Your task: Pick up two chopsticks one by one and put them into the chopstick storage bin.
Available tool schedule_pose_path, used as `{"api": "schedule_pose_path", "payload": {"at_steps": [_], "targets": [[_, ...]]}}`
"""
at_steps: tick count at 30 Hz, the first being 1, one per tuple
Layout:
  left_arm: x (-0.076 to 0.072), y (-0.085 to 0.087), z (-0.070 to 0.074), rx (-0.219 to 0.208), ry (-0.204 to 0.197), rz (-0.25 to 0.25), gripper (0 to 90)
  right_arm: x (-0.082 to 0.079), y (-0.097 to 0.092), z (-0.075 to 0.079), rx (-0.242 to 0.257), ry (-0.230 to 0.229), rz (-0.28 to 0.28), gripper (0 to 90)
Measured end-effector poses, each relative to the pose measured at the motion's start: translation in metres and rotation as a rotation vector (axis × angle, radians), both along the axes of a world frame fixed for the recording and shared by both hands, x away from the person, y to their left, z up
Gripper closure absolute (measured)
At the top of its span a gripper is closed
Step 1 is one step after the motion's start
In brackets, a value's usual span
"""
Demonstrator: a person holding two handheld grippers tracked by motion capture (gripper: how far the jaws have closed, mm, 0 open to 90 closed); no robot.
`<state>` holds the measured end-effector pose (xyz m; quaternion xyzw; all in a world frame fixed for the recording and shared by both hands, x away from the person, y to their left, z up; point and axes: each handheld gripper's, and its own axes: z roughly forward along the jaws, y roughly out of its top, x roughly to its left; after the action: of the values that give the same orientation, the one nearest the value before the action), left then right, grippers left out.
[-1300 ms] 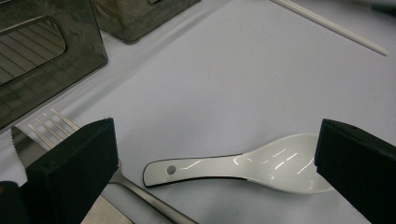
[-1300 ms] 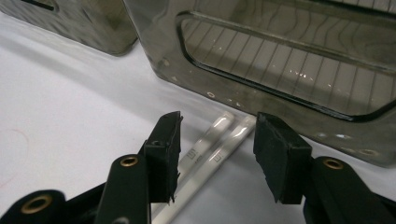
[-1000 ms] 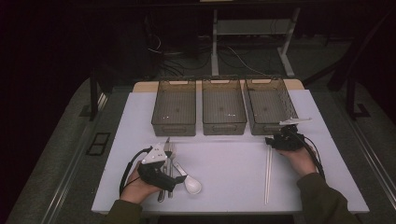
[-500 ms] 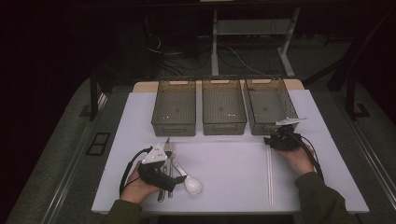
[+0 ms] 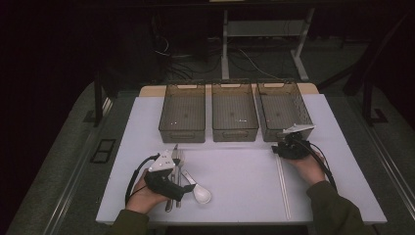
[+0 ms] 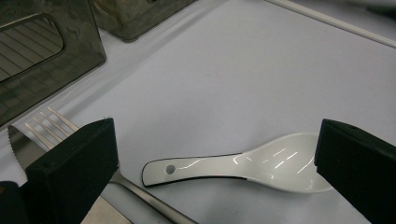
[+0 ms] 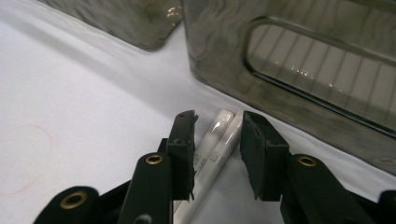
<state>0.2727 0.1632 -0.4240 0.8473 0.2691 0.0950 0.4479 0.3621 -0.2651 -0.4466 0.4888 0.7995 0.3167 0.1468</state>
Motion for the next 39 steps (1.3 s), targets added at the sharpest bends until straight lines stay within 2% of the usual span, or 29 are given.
{"api": "schedule_pose_path", "payload": {"at_steps": [7,23,28,39], "targets": [[0.0,0.0,0.0,0.002,-0.001,-0.001,0.0,0.003,0.015,0.001,-0.01,0.002,0.035,66.7],[0.0,0.0,0.0,0.001,0.002,-0.002,0.0,0.003,0.05,0.0,-0.029,-0.026,0.14,68.7],[-0.001,0.0,0.0,-0.003,0.001,-0.001,0.0,0.001,0.059,0.0,-0.031,-0.03,0.183,69.2],[-0.001,0.0,0.0,-0.003,0.003,-0.002,0.0,-0.001,0.092,0.001,-0.047,-0.048,0.288,70.6]]}}
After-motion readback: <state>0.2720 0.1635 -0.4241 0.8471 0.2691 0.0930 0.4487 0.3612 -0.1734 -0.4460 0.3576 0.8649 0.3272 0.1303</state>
